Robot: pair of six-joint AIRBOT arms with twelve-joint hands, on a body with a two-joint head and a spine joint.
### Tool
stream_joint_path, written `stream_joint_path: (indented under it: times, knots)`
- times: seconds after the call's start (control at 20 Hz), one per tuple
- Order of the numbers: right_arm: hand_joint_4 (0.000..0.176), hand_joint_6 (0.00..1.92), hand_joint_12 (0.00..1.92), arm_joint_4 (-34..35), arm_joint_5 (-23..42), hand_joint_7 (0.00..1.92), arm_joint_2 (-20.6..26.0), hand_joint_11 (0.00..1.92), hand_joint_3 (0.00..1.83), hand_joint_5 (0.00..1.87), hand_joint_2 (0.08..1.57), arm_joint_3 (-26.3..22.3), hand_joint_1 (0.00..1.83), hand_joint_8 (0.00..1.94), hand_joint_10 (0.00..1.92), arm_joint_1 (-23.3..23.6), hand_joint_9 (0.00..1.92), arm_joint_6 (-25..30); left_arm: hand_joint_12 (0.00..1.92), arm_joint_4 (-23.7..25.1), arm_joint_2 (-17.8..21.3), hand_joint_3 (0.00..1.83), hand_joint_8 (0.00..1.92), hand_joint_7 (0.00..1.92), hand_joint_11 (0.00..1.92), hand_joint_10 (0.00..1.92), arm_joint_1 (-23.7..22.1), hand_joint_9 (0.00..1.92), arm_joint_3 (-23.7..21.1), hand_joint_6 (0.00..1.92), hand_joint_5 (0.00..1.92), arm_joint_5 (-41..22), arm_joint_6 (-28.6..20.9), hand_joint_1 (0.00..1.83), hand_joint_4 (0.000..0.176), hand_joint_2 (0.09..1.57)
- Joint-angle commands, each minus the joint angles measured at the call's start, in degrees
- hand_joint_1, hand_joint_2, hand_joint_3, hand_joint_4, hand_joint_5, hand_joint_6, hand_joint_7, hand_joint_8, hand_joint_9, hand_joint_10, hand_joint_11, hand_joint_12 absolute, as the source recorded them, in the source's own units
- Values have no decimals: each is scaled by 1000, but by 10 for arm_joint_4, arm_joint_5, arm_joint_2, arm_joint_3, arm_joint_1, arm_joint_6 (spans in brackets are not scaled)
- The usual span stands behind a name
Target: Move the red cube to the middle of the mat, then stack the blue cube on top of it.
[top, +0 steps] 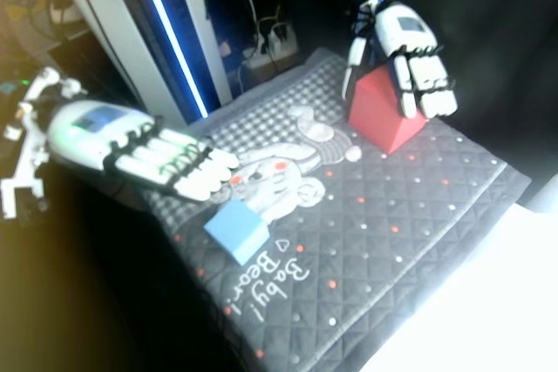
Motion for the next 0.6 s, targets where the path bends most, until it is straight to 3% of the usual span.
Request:
stream_joint_path:
  times: [0.0, 0.05, 0.1, 0.15, 0.2, 0.25, 0.3, 0.35, 0.4, 0.45, 0.55]
  knots:
    - [0, 0, 0, 0, 68, 0, 0, 0, 12, 0, 1221, 3, 445, 0, 0, 4, 0, 2, 1877, 7, 1, 0, 911, 236, 0, 1483, -5, 83, 2, 818, 239, -58, 2, 1248, 49, 1051]
    - [0, 0, 3, 1, 68, 0, 0, 6, 12, 0, 1223, 3, 435, 0, 0, 3, 0, 2, 1912, 7, 1, 6, 1385, 98, 110, 1699, -5, 138, 0, 1348, 108, -63, 2, 1349, 56, 1077]
    - [0, 0, 7, 1, 68, 0, -1, 14, 11, 0, 1224, 3, 425, 0, 0, 3, 0, 2, 1919, 7, 2, 10, 1649, 46, 231, 1847, -5, 206, -1, 1657, 51, -68, 2, 1425, 72, 1090]
    - [0, 0, 24, 2, 68, 0, -1, 46, 11, 0, 1227, 4, 414, 0, 0, 3, 0, 3, 1921, 9, 4, 11, 1798, 21, 359, 1906, -5, 263, -4, 1835, 27, -73, 1, 1497, 81, 1097]
    - [0, 0, 25, 2, 68, 0, -1, 33, 10, 0, 1228, 4, 419, 0, 0, 3, 0, 3, 1921, 13, 8, 36, 1860, 3, 447, 1764, -5, 481, -7, 1904, 10, -81, -1, 1591, 99, 1200]
    - [0, 0, 25, 2, 68, 0, -1, 18, 11, 0, 1233, 4, 396, 0, 0, 3, 0, 3, 1921, 16, 10, 37, 1909, 1, 611, 1716, -5, 551, -9, 1918, 1, -87, -3, 1611, 94, 1211]
    - [0, 0, 21, 2, 68, 0, -1, 3, 10, 0, 1233, 4, 394, 0, 0, 3, 0, 4, 1921, 20, 13, 37, 1919, 29, 656, 1705, -5, 570, -11, 1920, 6, -96, -9, 1616, 74, 1210]
    - [0, 0, 19, 3, 68, 0, -1, 0, 10, 0, 1235, 4, 411, 0, 0, 3, 0, 4, 1921, 25, 14, 3, 1921, 42, 672, 1878, -5, 456, -12, 1921, 19, -104, -18, 1555, 76, 1138]
    - [0, 0, 17, 3, 68, 0, -2, 0, 11, 0, 1239, 4, 418, 0, 0, 2, 0, 4, 1921, 33, 17, 4, 1921, 11, 691, 1912, -5, 421, -13, 1921, 3, -117, -30, 1513, 83, 1141]
    - [0, 0, 20, 3, 68, 0, -2, 0, 10, 0, 1241, 4, 431, 0, 0, 2, 0, 4, 1921, 48, 21, 1, 1921, 1, 692, 1919, -5, 376, -16, 1921, 0, -134, -47, 1493, 107, 1133]
    - [0, 0, 0, 3, 68, 0, -2, 0, 9, 0, 1250, 5, 439, 0, 0, 2, 0, 4, 1921, 73, 26, 6, 1888, 0, 679, 1921, -7, 360, -23, 1921, 13, -156, -62, 1440, 92, 1146]
